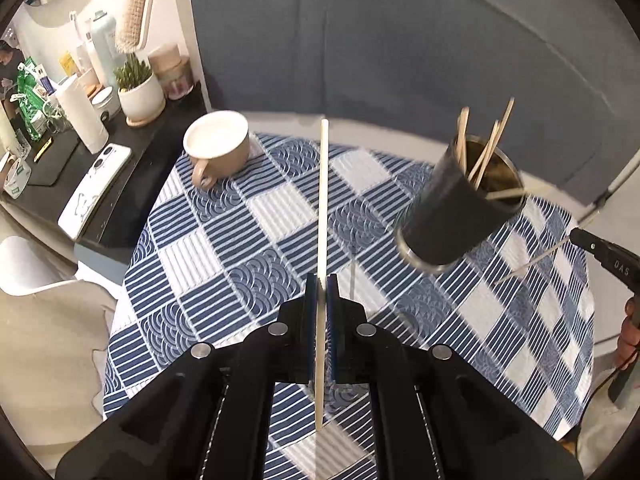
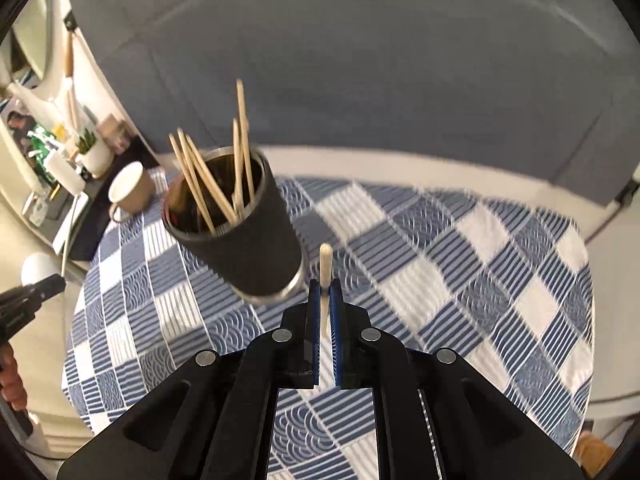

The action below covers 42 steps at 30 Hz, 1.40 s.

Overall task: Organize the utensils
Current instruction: 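Lift both held chopsticks and carry them above the black cup, then lower both chopsticks into the black cup and open both tools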

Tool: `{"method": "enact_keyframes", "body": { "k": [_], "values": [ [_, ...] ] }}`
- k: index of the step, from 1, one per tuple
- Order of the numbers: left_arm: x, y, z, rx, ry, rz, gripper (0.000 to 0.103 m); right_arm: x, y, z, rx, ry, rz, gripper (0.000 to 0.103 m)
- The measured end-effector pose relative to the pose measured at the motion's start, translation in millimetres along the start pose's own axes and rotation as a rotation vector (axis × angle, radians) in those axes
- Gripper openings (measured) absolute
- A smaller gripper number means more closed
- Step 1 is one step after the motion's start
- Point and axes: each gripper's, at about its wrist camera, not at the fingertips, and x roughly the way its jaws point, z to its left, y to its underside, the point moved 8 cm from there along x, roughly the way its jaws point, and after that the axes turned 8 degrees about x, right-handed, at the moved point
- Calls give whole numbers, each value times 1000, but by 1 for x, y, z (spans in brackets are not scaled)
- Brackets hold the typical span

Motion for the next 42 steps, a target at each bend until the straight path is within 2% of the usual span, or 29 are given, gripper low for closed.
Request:
{"method": "enact_keyframes", "body": {
  "k": [3,9,15,18,23,26,32,37,42],
  "values": [
    [-8,-14,-12,19,-16,-33,5,-10,-18,5,-29,-7,-42,5],
    [-22,-43,-38,36,18,-98,5,-30,-49,20,-81,-33,-114,5],
    [-35,-72,-62,38,96,-170,5,-53,-74,36,-103,-80,-169,5],
    [-35,-85,-74,56,121,-192,5,-62,-82,41,-110,-85,-192,5],
    [-29,-107,-95,75,204,-231,5,-69,-93,47,-114,-75,-202,5],
    [-22,-117,-105,91,252,-248,5,-65,-96,46,-95,-67,-199,5],
    [4,-136,-123,133,322,-233,5,-49,-98,37,-22,-51,-179,5],
    [19,-149,-137,171,391,-240,5,-48,-100,34,22,-37,-206,5],
    [22,-158,-153,225,474,-282,5,-52,-103,33,77,-30,-262,5]
  ]
}}
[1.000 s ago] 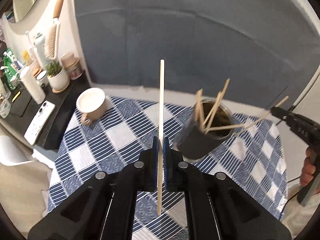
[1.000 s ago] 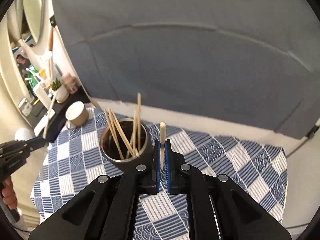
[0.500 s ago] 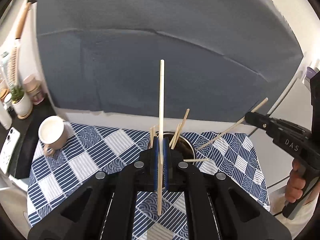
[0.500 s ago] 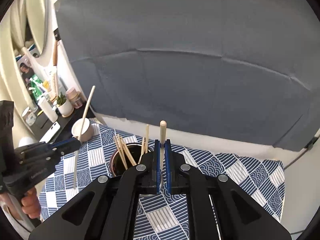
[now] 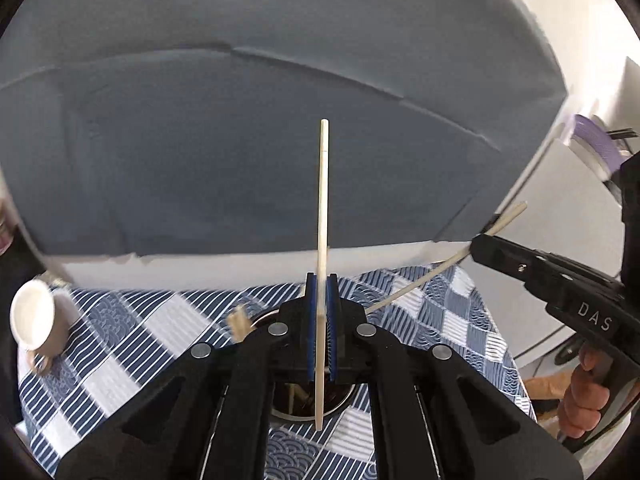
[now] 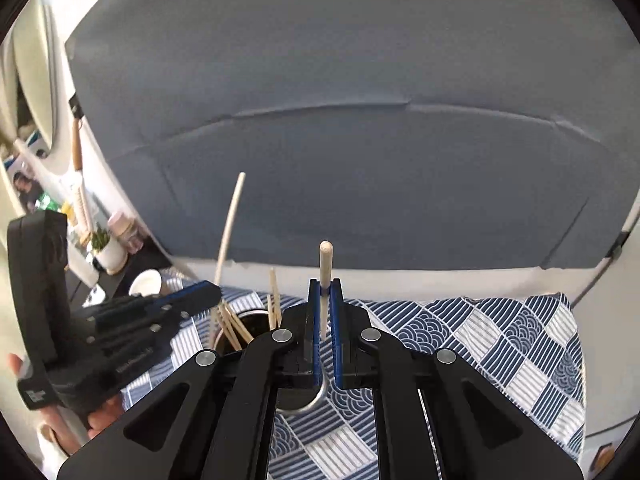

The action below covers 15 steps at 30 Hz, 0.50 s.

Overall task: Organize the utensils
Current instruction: 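Lower both chopsticks into the black cup and open both tools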

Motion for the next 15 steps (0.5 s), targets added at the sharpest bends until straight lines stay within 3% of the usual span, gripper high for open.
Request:
{"method": "enact_keyframes", "body": {
  "k": [15],
  "values": [
    [33,13,25,17,53,-45,5,-23,2,19,29,-33,-85,5]
  ]
}}
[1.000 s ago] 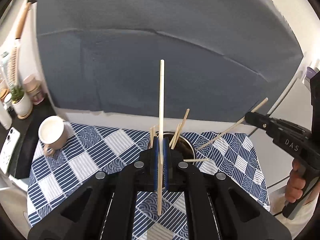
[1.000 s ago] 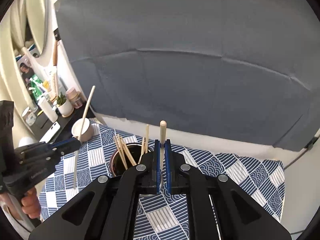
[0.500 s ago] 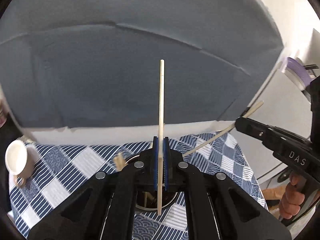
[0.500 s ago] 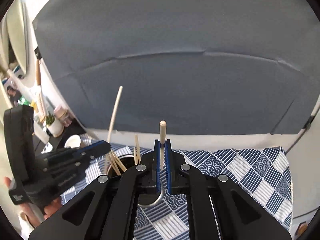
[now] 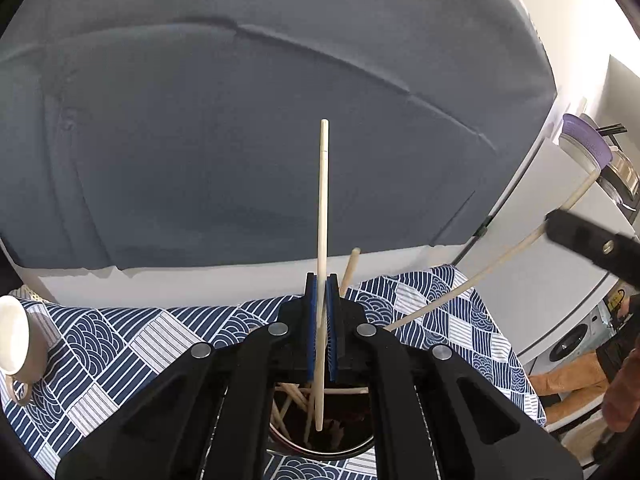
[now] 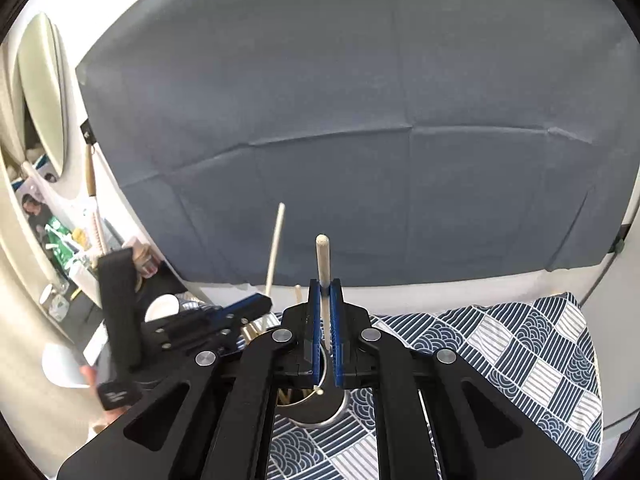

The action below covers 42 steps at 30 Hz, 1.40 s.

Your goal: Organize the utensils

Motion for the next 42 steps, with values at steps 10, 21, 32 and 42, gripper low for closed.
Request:
{"method": "enact_keyframes", "body": {
  "k": [10,21,32,42],
  "values": [
    [2,22,2,-13,31,-65,5,12,25,15,-56,35,39,5],
    [-6,40,-3,-4,40,-57,5,43,60,9,-50,70,141,6],
    [-26,52,-7,21,-6,-33,25,34,61,-7,-15,97,118,38],
    [-58,70,-3,-14,-95,-4,81,11,58,-18,-4,93,92,86]
  ]
}}
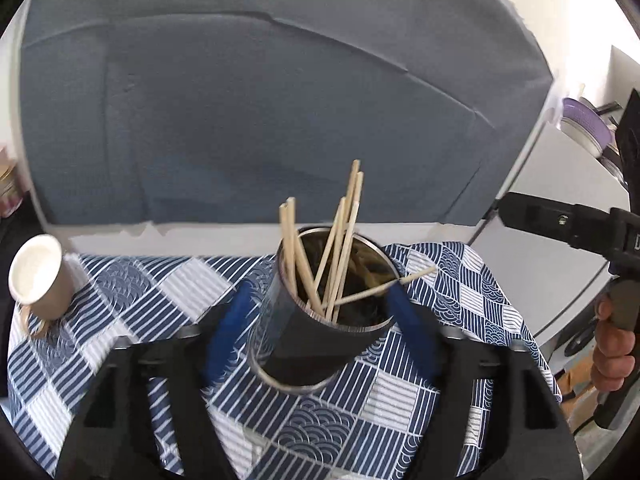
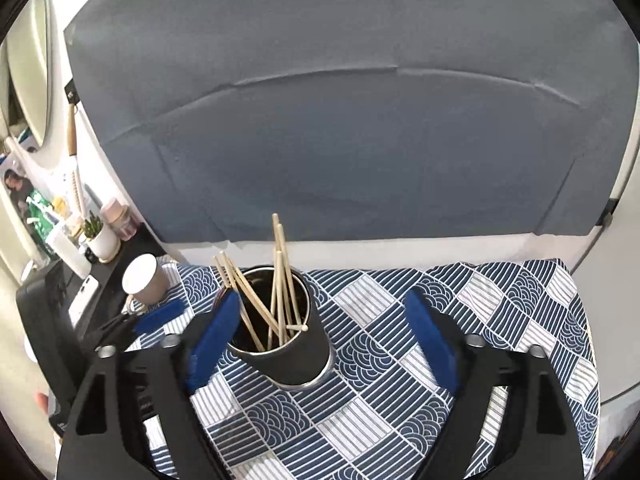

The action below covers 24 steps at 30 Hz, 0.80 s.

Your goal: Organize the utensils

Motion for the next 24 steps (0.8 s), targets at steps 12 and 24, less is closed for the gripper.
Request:
{"method": "enact_keyframes", "body": {
  "k": [12,24],
  "values": [
    [-44,41,-4,-101,-143,72,97,-21,18,-11,-82,-19,-79,94],
    [-106,90,-35,-202,-369,53,97,-35,91,-28,-227,-136,1,94]
  ]
}}
